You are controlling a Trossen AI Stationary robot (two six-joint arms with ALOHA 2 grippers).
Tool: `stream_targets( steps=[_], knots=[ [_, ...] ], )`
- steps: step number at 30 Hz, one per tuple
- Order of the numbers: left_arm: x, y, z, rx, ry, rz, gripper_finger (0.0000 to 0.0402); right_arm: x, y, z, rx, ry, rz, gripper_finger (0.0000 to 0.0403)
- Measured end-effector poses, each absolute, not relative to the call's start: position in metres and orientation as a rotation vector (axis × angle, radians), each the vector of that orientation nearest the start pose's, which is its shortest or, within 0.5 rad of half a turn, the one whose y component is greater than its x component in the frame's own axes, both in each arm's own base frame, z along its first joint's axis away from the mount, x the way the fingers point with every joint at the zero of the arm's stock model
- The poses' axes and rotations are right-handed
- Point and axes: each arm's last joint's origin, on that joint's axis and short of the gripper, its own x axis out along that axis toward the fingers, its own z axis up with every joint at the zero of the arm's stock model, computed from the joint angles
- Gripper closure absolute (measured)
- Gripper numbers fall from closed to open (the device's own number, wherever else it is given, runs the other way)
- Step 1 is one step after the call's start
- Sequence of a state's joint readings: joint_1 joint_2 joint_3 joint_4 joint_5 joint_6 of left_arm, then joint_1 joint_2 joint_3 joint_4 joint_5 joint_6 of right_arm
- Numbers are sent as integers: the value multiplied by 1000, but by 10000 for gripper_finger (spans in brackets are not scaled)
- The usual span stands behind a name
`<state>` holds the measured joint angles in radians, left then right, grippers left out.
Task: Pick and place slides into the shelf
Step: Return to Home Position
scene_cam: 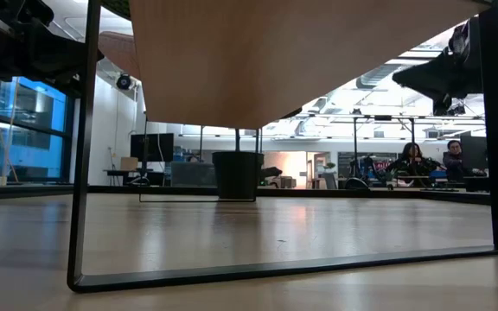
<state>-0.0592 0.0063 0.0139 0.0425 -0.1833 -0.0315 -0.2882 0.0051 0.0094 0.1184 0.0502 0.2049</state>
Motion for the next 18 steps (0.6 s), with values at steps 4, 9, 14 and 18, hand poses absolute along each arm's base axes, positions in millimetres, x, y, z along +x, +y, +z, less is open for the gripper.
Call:
stream_targets(
  steps=[4,9,14,18],
  knots=[
    [97,0,172,-37,-52,123,401,93,-29,171,165,-83,-329,403],
    [97,0,172,-38,-52,123,401,94,-27,168,101,-32,-272,403],
    [97,0,172,-37,-52,123,401,94,-27,168,122,-35,-275,403],
    [97,0,172,-37,-52,123,401,93,-28,168,112,-34,-285,403]
  ],
)
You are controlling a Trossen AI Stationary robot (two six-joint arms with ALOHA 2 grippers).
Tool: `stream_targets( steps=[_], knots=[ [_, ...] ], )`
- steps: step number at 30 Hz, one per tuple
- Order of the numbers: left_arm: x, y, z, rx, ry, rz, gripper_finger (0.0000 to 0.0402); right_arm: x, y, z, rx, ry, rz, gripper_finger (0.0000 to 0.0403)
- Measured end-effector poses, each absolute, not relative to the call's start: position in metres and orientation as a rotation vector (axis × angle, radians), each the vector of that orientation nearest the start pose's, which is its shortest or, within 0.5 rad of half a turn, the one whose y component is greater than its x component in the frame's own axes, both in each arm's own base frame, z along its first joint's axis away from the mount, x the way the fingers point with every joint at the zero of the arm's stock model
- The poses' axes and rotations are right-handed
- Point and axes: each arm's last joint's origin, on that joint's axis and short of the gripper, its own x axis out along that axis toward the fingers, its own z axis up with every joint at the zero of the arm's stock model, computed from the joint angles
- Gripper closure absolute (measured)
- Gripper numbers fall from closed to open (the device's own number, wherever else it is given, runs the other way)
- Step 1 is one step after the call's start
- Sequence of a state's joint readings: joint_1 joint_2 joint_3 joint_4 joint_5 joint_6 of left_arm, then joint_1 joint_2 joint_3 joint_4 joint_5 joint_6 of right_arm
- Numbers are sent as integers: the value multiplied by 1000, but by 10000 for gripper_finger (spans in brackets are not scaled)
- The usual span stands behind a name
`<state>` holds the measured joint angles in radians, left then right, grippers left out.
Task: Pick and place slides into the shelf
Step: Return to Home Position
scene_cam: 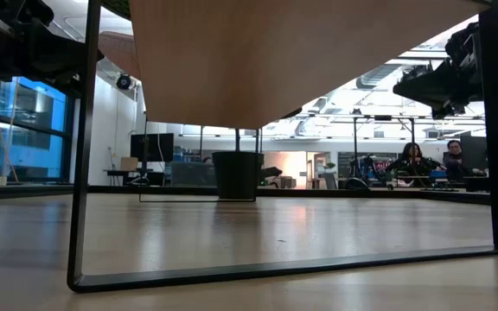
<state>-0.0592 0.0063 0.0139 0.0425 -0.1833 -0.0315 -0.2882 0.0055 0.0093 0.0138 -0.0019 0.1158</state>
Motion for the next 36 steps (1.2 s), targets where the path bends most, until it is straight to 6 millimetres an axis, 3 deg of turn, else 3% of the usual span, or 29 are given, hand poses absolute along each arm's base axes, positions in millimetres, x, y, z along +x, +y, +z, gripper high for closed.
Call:
stream_targets(
  steps=[36],
  knots=[
    [97,0,172,-37,-51,123,401,94,-28,167,86,-27,-286,403]
  ],
)
